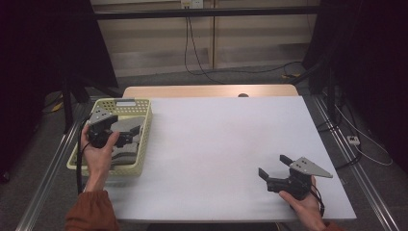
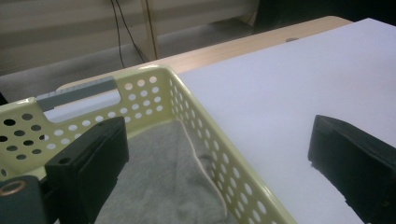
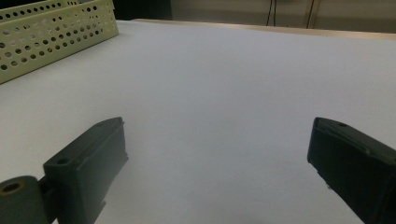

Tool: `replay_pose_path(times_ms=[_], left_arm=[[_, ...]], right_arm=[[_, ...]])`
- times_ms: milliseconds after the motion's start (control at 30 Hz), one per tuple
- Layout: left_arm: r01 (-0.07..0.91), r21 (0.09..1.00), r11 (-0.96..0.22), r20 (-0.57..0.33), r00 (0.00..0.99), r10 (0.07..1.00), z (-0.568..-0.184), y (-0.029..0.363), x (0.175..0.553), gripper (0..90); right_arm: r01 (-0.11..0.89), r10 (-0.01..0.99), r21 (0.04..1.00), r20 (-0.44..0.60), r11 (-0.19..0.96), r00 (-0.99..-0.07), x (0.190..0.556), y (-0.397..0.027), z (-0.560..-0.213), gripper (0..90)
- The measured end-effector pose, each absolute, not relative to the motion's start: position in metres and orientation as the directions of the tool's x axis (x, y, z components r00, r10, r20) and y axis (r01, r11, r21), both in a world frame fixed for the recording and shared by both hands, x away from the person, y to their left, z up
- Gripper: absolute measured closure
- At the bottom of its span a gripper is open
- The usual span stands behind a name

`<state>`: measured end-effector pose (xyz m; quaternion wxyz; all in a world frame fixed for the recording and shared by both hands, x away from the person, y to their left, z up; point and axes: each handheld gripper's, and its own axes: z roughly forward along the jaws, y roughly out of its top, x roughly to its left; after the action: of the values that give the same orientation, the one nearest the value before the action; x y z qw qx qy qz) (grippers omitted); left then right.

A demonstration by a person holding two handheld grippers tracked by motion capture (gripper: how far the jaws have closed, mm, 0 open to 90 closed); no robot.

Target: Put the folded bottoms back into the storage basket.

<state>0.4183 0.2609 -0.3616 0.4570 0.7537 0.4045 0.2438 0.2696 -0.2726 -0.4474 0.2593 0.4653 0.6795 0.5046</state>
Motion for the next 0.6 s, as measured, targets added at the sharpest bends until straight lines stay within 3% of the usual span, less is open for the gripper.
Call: replay_pose_path(times_ms=[600], left_arm=[[0.401,0.874,-0.276,0.017,0.542,0.840,-0.367,0.256,0.390,6.8]], right_arm=[[0.374,0.893,0.926,0.121,0.056,-0.434,0.269,-0.271,-0.447,4.2]])
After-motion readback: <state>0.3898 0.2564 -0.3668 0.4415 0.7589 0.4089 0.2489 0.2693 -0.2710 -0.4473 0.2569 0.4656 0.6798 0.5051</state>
